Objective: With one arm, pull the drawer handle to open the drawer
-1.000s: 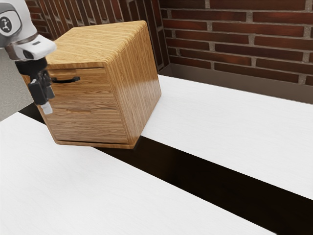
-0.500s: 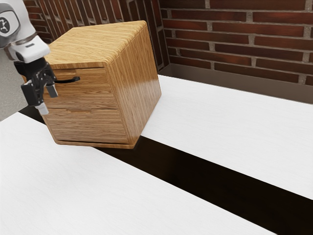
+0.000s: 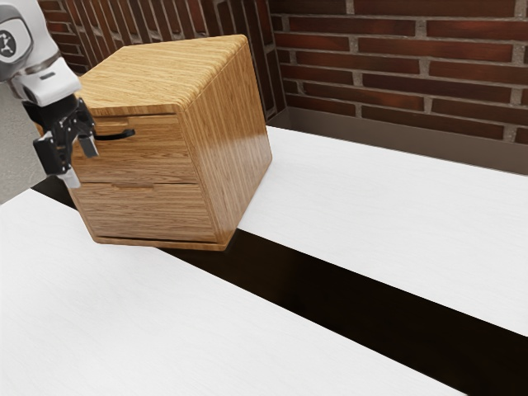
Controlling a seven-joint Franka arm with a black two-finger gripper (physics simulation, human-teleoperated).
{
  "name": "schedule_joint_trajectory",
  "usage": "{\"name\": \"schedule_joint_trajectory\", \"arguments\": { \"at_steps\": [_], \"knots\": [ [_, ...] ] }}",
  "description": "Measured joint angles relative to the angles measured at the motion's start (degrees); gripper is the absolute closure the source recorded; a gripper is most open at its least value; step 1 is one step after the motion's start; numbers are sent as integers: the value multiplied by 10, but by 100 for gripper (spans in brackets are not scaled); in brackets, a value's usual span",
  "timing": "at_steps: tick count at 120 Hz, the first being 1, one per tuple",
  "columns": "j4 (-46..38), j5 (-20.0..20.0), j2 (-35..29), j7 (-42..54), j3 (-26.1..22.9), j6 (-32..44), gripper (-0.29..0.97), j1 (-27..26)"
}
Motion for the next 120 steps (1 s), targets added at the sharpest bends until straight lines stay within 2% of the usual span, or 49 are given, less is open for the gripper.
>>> {"name": "schedule_joint_trajectory", "arguments": {
  "at_steps": [39, 78, 120],
  "knots": [
    [-113, 28, -91, -4, -10, 143, 0, -5],
    [-162, 42, -95, -11, -10, 305, 0, 0],
    [-171, 45, -93, -18, -10, 361, 17, 1]
  ]
}}
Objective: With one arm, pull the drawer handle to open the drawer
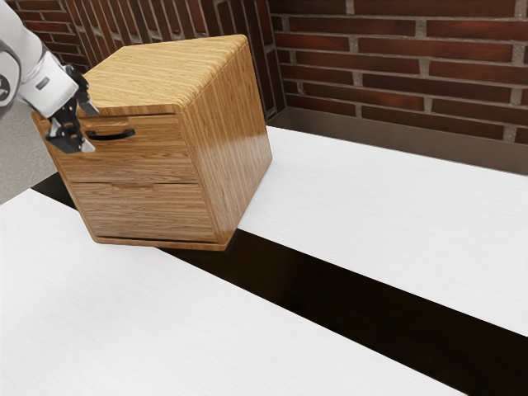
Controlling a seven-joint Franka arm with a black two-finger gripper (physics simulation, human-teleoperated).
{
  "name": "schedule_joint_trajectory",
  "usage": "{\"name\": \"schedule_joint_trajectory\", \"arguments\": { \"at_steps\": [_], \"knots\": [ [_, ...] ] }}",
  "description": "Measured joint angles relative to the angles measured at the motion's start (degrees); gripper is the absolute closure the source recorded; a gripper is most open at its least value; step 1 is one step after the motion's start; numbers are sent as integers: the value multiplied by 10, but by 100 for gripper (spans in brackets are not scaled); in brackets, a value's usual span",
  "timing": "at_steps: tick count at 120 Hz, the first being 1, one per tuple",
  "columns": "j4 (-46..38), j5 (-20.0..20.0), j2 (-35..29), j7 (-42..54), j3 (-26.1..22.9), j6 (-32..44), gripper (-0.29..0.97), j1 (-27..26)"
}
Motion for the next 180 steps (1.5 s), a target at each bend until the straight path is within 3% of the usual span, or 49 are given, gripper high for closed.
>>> {"name": "schedule_joint_trajectory", "arguments": {
  "at_steps": [53, 180],
  "knots": [
    [-27, 0, 2, -5, 0, 22, 23, 1],
    [-42, -1, 13, -13, 1, 35, 22, 1]
  ]
}}
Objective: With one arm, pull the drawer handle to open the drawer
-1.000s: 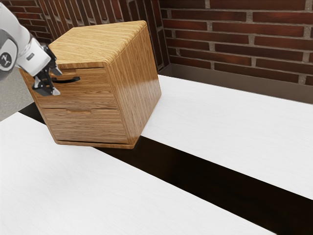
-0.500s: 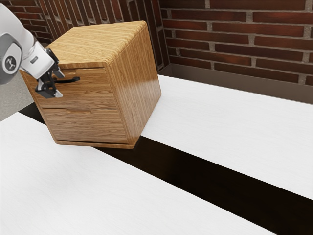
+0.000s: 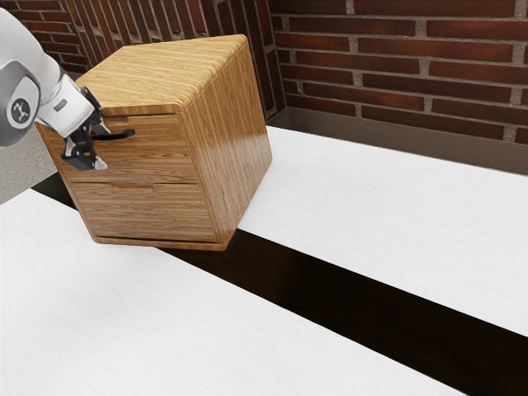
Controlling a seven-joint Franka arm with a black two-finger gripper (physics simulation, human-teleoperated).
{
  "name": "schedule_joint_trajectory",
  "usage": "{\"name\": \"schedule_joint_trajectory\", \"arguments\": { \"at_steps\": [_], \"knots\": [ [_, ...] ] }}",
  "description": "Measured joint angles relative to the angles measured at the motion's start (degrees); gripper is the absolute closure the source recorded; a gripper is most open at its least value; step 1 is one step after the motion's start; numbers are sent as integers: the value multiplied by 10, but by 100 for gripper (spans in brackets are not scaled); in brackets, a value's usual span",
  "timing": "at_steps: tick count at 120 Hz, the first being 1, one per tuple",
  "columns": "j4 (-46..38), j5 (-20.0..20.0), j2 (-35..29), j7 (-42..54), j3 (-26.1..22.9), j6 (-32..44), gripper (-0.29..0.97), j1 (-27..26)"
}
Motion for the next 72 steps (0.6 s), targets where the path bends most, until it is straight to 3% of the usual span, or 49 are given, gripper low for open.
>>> {"name": "schedule_joint_trajectory", "arguments": {
  "at_steps": [72],
  "knots": [
    [-3, -1, -11, -5, 0, -25, 23, -1]
  ]
}}
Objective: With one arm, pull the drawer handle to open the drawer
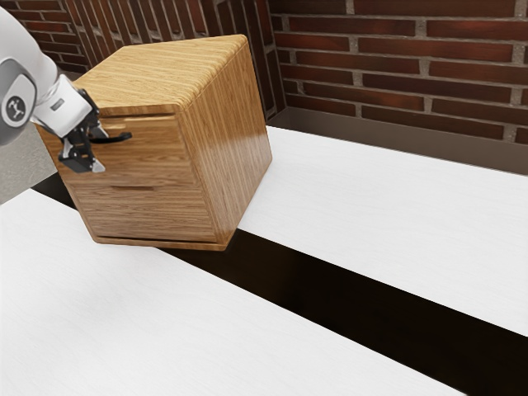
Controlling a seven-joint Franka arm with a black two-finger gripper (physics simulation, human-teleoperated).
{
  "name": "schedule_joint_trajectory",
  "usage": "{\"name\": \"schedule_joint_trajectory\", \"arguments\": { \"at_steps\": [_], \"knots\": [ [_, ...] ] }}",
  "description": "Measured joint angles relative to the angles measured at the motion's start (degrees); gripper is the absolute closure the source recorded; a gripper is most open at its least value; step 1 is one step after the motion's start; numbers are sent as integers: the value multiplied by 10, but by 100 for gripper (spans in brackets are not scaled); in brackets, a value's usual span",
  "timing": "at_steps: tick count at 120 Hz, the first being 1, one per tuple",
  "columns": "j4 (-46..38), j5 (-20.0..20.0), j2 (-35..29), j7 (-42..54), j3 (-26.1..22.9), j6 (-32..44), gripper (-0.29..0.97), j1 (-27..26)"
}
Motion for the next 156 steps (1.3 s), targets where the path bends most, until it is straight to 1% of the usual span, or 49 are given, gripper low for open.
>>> {"name": "schedule_joint_trajectory", "arguments": {
  "at_steps": [46, 125, 156],
  "knots": [
    [-28, 1, -28, 1, -1, -22, 21, 0],
    [-88, 2, -86, 3, -2, -23, 18, 2],
    [-119, 7, -121, 2, -18, -20, 22, 13]
  ]
}}
